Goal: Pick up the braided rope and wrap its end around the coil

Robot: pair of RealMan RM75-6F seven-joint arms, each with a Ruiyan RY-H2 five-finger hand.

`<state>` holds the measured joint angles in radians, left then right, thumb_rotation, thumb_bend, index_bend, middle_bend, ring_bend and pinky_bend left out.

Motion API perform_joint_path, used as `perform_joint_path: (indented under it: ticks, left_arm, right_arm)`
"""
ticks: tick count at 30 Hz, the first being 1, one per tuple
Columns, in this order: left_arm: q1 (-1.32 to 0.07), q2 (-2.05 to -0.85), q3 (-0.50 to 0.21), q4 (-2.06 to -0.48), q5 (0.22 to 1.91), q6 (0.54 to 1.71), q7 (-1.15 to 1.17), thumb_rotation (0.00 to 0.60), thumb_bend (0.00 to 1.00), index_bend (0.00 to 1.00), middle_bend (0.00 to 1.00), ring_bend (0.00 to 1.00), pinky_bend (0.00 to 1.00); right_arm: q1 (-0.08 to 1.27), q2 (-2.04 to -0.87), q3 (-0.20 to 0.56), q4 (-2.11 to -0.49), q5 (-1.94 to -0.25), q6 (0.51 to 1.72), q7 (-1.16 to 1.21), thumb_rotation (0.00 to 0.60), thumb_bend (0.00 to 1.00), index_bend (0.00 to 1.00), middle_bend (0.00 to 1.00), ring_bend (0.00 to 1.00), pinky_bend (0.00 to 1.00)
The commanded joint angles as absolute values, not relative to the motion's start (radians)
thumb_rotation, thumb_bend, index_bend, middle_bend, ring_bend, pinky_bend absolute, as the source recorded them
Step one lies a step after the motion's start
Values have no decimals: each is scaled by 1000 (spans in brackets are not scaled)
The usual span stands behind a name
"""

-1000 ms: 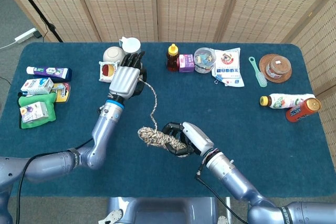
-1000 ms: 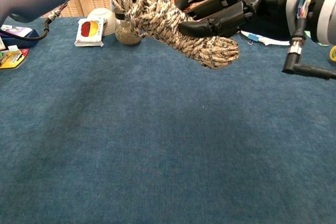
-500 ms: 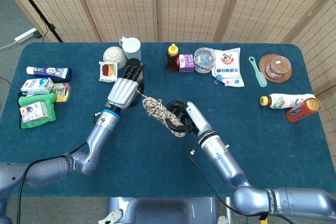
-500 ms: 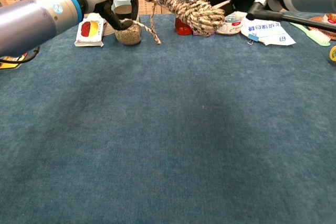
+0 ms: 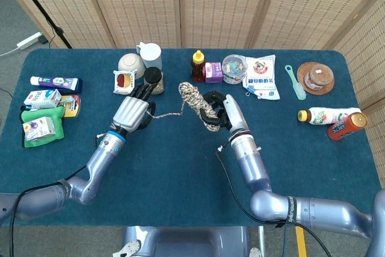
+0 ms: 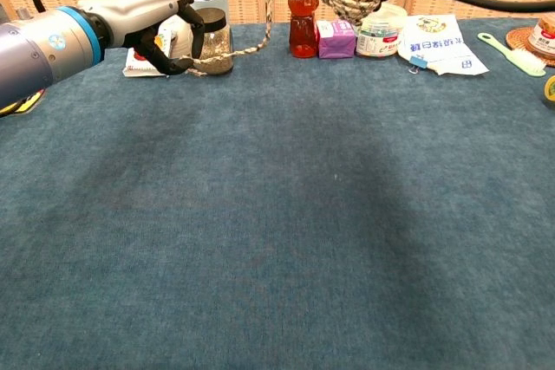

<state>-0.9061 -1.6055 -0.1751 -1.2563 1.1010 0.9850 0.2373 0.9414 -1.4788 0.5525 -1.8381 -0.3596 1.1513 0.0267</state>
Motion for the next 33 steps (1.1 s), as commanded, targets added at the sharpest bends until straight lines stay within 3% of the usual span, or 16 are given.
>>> perform_joint_path:
  ticks: [1,33]
  left_arm:
    - [-898,-1615,-170,-1238,1110,974,226,600,410,574,0,0,0]
    - [-862,-1647,-178,-1203,1166,938,218,600,410,574,0,0,0]
  right_arm:
    - [947,-1486,567,-1817,-342,1160,13,600,901,667,614,540,759]
    - [934,-1435,679,-1683,-268,1147,-54,600,901,666,614,540,759]
